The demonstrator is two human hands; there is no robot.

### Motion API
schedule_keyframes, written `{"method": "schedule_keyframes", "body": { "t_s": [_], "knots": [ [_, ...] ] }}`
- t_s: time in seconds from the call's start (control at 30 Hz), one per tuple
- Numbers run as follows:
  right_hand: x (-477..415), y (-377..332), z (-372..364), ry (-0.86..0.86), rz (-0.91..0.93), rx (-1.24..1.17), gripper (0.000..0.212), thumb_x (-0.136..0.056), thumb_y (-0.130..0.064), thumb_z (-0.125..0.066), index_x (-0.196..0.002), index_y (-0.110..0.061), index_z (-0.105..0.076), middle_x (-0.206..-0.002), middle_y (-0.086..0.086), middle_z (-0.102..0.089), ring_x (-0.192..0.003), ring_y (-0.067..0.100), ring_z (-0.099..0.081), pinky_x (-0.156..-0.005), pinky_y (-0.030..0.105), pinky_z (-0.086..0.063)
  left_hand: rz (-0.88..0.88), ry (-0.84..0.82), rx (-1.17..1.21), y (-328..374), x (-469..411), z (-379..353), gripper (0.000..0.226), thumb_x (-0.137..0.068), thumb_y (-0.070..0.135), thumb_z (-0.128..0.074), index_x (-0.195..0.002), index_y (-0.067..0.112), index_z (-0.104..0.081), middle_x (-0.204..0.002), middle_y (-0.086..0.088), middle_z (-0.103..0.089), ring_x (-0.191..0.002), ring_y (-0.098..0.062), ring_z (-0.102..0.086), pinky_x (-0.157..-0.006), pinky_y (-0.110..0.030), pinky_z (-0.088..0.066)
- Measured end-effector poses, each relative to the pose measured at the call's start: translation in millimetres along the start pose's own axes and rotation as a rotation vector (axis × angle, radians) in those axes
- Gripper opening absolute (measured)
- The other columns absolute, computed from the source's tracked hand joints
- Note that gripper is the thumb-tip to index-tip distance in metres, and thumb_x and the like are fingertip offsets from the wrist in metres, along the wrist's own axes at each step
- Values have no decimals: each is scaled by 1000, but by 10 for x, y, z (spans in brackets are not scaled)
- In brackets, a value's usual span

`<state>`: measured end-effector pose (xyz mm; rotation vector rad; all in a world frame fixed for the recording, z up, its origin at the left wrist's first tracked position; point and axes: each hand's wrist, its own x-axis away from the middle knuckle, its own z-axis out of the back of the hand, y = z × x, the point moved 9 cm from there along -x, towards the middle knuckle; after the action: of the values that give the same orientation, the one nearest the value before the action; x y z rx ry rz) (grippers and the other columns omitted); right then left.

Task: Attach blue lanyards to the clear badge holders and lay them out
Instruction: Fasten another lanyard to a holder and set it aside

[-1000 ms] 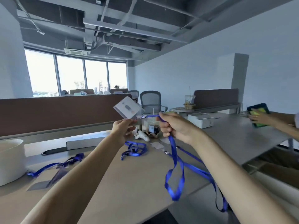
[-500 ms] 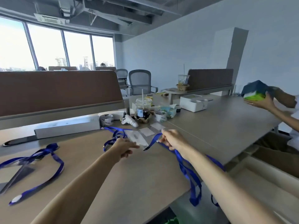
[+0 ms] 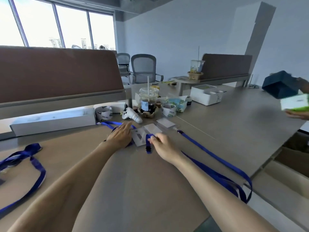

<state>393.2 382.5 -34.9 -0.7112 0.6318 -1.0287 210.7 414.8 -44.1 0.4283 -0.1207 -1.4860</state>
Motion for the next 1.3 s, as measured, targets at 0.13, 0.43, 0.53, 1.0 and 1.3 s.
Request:
{"method": "schedule_keyframes", "body": {
  "t_s": [0.13, 0.43, 0.53, 1.0, 1.3],
  "knots": [
    [47, -66, -88, -70, 81, 211, 34, -103, -35, -36, -95, -9, -56, -91, 6, -63, -87, 24, -60, -76, 40, -47, 14, -98, -50, -284, -63, -93, 38, -100, 25, -26, -135, 28, -41, -145, -4, -44, -132, -25, -39, -108, -38, -30],
    [234, -189, -62, -20, 205, 414, 31, -104, -30, -35, -80, -14, -45, -68, -1, -51, -66, 19, -54, -52, 30, -35, 62, -62, -275, -731, 476, 157, 41, -102, 20, -26, -141, 13, -37, -150, -4, -36, -138, -20, -34, -112, -31, -23],
    [267, -172, -82, -18, 176, 422, 34, -104, -30, -33, -73, -18, -38, -67, -3, -47, -70, 20, -52, -54, 32, -35, 87, 19, -364, -764, 608, 327, 36, -98, 17, -35, -132, 19, -46, -139, -1, -48, -129, -21, -43, -105, -33, -32],
    [-84, -152, -248, 60, 93, 262, 29, -103, -26, -39, -85, -7, -52, -88, 15, -66, -82, 28, -59, -65, 32, -35, -185, 21, -148, 258, 559, -67, 41, -101, 32, -33, -140, 23, -44, -147, 1, -42, -132, -22, -43, -103, -39, -40],
    [411, 40, 204, -135, -187, -543, 24, -101, -22, -51, -86, -7, -62, -58, 0, -48, -43, 11, -46, -45, 24, -42, -110, -29, -34, 506, 426, -215, 31, -101, 24, -33, -121, 20, -55, -126, -4, -56, -118, -28, -52, -90, -35, -42]
  ]
}}
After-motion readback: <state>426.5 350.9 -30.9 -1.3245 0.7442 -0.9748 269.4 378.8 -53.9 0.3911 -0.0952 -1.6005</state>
